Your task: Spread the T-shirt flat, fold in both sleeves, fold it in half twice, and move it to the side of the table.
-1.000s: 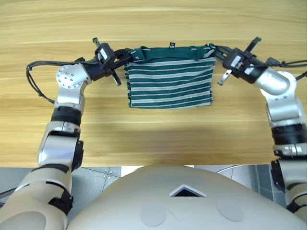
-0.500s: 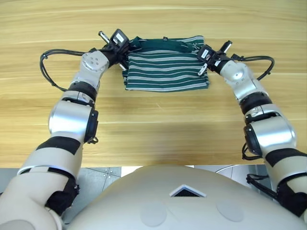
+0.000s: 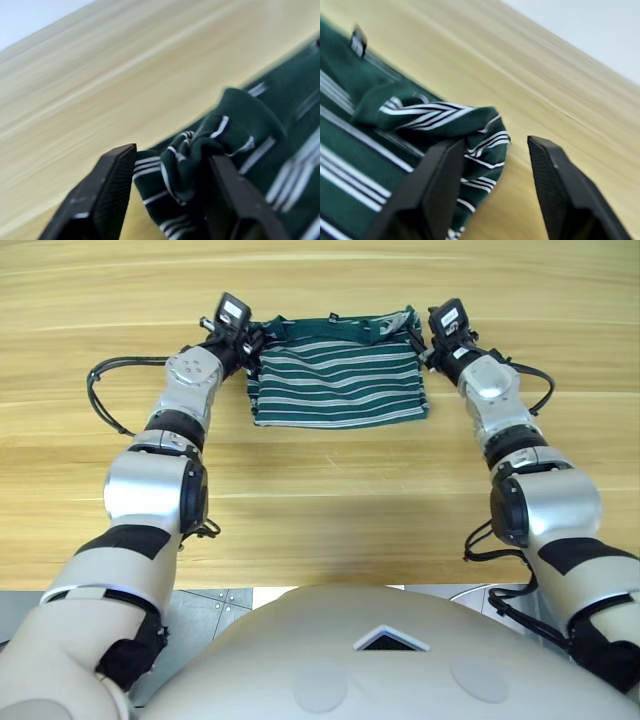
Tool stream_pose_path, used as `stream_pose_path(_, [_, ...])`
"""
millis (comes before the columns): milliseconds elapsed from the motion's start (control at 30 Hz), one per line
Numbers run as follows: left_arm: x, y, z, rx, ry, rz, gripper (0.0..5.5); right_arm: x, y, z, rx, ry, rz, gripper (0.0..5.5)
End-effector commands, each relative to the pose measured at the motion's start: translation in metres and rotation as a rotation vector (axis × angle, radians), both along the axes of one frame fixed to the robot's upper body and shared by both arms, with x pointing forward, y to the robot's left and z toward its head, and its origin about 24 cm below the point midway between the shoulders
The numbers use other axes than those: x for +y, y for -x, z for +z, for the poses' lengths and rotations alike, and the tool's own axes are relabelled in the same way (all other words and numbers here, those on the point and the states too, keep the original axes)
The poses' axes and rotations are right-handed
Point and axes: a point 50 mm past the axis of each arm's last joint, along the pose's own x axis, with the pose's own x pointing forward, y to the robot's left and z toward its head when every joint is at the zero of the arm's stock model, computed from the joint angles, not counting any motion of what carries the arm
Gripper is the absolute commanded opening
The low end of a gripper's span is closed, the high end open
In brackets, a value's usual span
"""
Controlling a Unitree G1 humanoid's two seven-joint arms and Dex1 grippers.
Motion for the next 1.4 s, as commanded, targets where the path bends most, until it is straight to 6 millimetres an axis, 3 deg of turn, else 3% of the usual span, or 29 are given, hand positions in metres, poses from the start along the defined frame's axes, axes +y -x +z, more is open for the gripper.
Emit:
stream_pose_path(33, [-0.003,-0.015,0.021,-0.008,0.248,0.100,2.33,0.013,-0.011,0.011,0.033,-0.201,-0.052,2.89])
stream_pose_path(233, [-0.008,-0.023,0.030,0.088,0.769,0.338,2.33,0.009,-0.011,0.010,0.057,-0.286,-0.096,3.84])
stream_pose_path(333, [-0.002,-0.025,0.032,0.098,0.984,0.511,2.33,-0.012,-0.005,0.005,0.049,-0.312,-0.145,4.32])
stream_pose_path(400, [0.007,-0.022,0.028,0.079,1.000,0.582,2.33,-0.032,0.004,-0.001,0.032,-0.292,-0.161,4.76])
stream_pose_path(500, [0.016,-0.019,0.029,0.006,0.997,0.537,2.33,-0.056,0.024,-0.009,-0.009,-0.197,-0.075,5.28])
stream_pose_path(633, [0.031,-0.012,0.025,-0.064,0.951,0.490,2.33,-0.070,0.053,-0.018,-0.037,-0.009,0.134,5.35])
stream_pose_path(833, [0.032,-0.005,0.014,-0.075,0.871,0.455,2.33,-0.056,0.073,-0.028,-0.042,0.192,0.366,5.35])
stream_pose_path(1000, [0.029,-0.003,0.012,-0.076,0.825,0.430,2.33,-0.038,0.083,-0.019,-0.140,0.178,0.491,5.35])
stream_pose_path(1133, [0.030,-0.001,0.010,-0.083,0.781,0.408,2.33,-0.028,0.108,-0.009,-0.179,0.169,0.650,5.35])
stream_pose_path(1233, [0.030,0.001,0.009,-0.095,0.734,0.376,2.33,-0.019,0.135,0.006,-0.202,0.124,0.795,5.35])
stream_pose_path(1400, [0.026,0.001,0.009,-0.104,0.680,0.322,2.33,0.010,0.196,0.078,-0.404,-0.201,1.076,5.35])
